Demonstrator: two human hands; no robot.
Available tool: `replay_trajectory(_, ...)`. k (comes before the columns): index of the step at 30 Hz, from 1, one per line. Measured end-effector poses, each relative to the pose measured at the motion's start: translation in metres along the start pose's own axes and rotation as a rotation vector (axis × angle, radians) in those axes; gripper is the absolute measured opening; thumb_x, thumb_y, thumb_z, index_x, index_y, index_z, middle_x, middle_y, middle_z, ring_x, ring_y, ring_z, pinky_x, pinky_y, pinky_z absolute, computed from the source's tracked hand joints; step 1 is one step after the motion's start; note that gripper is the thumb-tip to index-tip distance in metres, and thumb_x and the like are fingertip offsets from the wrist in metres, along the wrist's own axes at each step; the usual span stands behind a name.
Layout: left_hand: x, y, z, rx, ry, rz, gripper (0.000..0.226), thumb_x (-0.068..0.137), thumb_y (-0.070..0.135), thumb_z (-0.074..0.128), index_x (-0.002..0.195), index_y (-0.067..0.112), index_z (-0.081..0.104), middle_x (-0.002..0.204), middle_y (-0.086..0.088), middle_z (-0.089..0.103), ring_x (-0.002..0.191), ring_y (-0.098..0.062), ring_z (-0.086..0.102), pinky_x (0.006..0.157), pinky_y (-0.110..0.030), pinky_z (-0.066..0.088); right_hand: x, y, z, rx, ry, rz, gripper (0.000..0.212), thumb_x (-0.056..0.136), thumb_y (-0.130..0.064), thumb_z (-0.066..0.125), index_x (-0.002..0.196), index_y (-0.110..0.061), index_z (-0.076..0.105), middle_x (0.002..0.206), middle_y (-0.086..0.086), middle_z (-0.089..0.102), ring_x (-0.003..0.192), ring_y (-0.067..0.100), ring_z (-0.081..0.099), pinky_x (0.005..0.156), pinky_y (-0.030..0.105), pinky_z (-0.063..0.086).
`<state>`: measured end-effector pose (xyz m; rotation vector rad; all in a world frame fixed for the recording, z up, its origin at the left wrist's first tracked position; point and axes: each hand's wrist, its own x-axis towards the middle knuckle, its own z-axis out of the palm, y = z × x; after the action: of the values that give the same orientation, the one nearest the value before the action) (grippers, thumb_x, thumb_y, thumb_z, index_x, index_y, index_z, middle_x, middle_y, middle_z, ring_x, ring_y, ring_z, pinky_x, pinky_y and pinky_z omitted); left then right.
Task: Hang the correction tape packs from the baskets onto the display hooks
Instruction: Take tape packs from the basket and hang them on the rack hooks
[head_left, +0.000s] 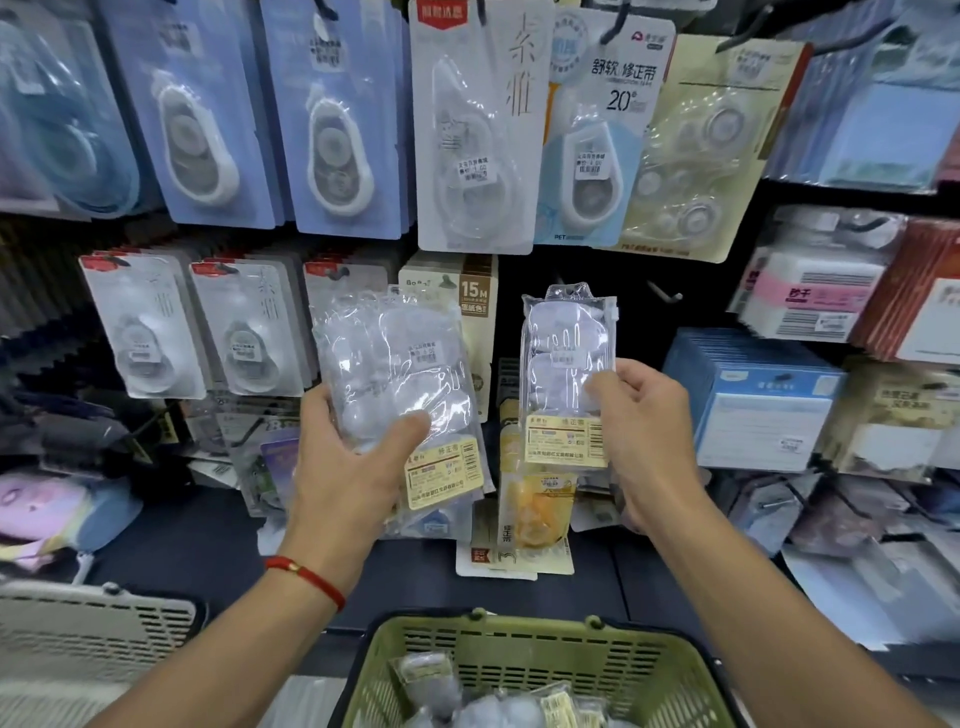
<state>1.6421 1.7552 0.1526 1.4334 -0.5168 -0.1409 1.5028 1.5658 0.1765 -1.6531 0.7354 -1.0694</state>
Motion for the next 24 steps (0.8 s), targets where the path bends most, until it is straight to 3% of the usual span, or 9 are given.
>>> replay_trajectory(3, -0.001, 0.001, 0.002, -0.036, -0.024, -0.004, 0.078, 0.062, 0.055, 0.083, 0.131, 0.037, 0.053, 0.115, 0.018, 0.074, 0.105, -0.005, 0.073, 0.097, -0.04, 0.058, 0.001, 0.003, 0.005, -0.013, 0.044, -0.033, 0.017, 0.095, -0.022, 0.057, 0.088, -0.027, 0.072, 0.061, -0.011, 0.059, 0.049, 0.007, 0.042, 0.045, 0.024, 0.035)
replay_trajectory(6, -0.003, 0.002, 0.006, -0.067, -0.013, -0.003, 0.078, 0.063, 0.052, 0.083, 0.132, 0.033, 0.053, 0.118, 0.01, 0.074, 0.108, -0.013, 0.073, 0.101, -0.048, 0.058, 0.014, 0.006, 0.011, -0.046, -0.006, -0.043, 0.018, 0.103, -0.027, 0.056, 0.108, -0.032, 0.073, 0.086, 0.001, 0.077, 0.074, 0.032, 0.069, 0.062, 0.046, 0.057)
replay_trajectory(7, -0.004, 0.002, 0.008, -0.073, -0.013, 0.001, 0.077, 0.063, 0.052, 0.083, 0.131, 0.033, 0.054, 0.117, 0.01, 0.074, 0.108, -0.014, 0.073, 0.101, -0.049, 0.057, 0.022, 0.01, 0.012, -0.071, -0.037, -0.017, 0.02, 0.105, -0.029, 0.054, 0.115, -0.029, 0.071, 0.097, 0.008, 0.077, 0.089, 0.037, 0.071, 0.071, 0.051, 0.059)
replay_trajectory(9, -0.006, 0.002, 0.014, -0.089, -0.024, -0.004, 0.071, 0.063, 0.051, 0.083, 0.126, 0.035, 0.054, 0.111, 0.012, 0.075, 0.105, -0.013, 0.074, 0.099, -0.049, 0.058, 0.036, 0.022, 0.012, -0.174, -0.093, 0.067, 0.033, 0.109, -0.038, 0.049, 0.136, -0.024, 0.063, 0.123, 0.008, 0.072, 0.114, 0.035, 0.067, 0.088, 0.046, 0.055)
replay_trajectory(12, -0.008, 0.0, 0.024, -0.131, -0.049, -0.013, 0.069, 0.063, 0.05, 0.083, 0.124, 0.033, 0.055, 0.11, 0.011, 0.076, 0.1, -0.013, 0.076, 0.089, -0.042, 0.063, 0.047, 0.039, 0.008, -0.366, -0.103, 0.192, 0.062, 0.109, -0.047, 0.047, 0.161, -0.016, 0.034, 0.157, 0.011, 0.05, 0.142, 0.03, 0.048, 0.109, 0.041, 0.041)
replay_trajectory(15, -0.012, 0.001, 0.033, -0.166, -0.082, -0.006, 0.073, 0.062, 0.049, 0.083, 0.127, 0.033, 0.055, 0.115, 0.009, 0.075, 0.104, -0.013, 0.076, 0.083, -0.03, 0.063, 0.033, 0.037, -0.003, -0.372, -0.109, 0.122, 0.042, 0.107, -0.044, 0.052, 0.145, -0.024, 0.056, 0.139, -0.002, 0.064, 0.126, 0.017, 0.059, 0.101, 0.037, 0.046)
replay_trajectory(18, -0.014, 0.001, 0.039, -0.176, -0.121, -0.003, 0.071, 0.061, 0.049, 0.084, 0.125, 0.038, 0.055, 0.117, 0.011, 0.075, 0.105, -0.01, 0.075, 0.081, -0.025, 0.062, 0.002, 0.021, -0.01, -0.108, -0.213, 0.02, 0.022, 0.101, -0.047, 0.06, 0.114, -0.036, 0.073, 0.109, -0.014, 0.076, 0.103, 0.009, 0.071, 0.092, 0.041, 0.06)
replay_trajectory(22, -0.017, 0.001, 0.045, -0.211, -0.163, -0.03, 0.075, 0.061, 0.046, 0.086, 0.128, 0.031, 0.055, 0.114, 0.008, 0.077, 0.1, -0.013, 0.077, 0.077, -0.026, 0.063, -0.036, 0.001, -0.008, -0.021, -0.377, -0.077, 0.04, 0.083, -0.067, 0.071, 0.114, -0.042, 0.072, 0.11, -0.012, 0.076, 0.101, 0.013, 0.073, 0.085, 0.037, 0.061)
replay_trajectory(24, -0.017, 0.0, 0.047, -0.225, -0.173, -0.036, 0.073, 0.066, 0.039, 0.088, 0.13, 0.028, 0.055, 0.112, 0.009, 0.078, 0.099, -0.014, 0.078, 0.074, -0.023, 0.062, -0.042, 0.0, -0.004, -0.003, -0.344, -0.065, 0.036, 0.083, -0.057, 0.081, 0.113, -0.039, 0.072, 0.105, -0.01, 0.075, 0.095, 0.017, 0.072, 0.083, 0.037, 0.063)
